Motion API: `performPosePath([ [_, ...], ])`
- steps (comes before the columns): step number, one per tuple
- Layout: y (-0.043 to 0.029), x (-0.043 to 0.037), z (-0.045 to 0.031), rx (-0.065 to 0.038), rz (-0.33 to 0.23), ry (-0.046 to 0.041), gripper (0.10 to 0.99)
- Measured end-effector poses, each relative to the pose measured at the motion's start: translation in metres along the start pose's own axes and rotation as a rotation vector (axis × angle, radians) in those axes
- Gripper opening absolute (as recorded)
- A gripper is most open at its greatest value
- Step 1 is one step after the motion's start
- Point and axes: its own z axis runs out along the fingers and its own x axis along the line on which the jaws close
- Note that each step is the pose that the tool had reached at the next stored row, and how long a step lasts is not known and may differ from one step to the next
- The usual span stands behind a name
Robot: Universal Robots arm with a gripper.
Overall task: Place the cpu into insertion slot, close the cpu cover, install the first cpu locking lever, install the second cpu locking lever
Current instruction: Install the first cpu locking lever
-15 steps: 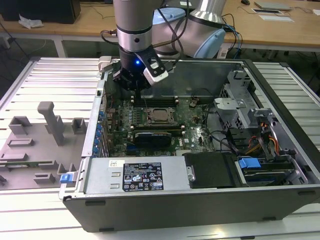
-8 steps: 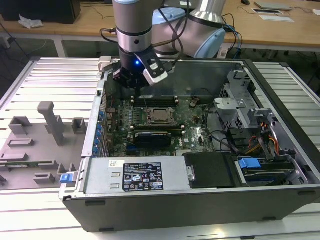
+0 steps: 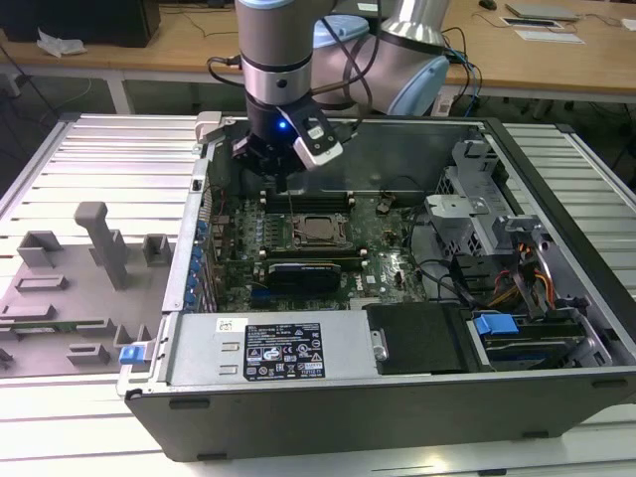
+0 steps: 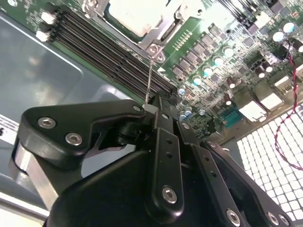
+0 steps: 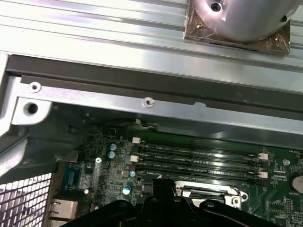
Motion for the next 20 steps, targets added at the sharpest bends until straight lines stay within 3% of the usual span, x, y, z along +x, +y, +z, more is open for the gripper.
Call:
performPosePath([
  [20,-0.0067,-0.0490,0.0026,0.000,0.011,-0.0011,0.106],
])
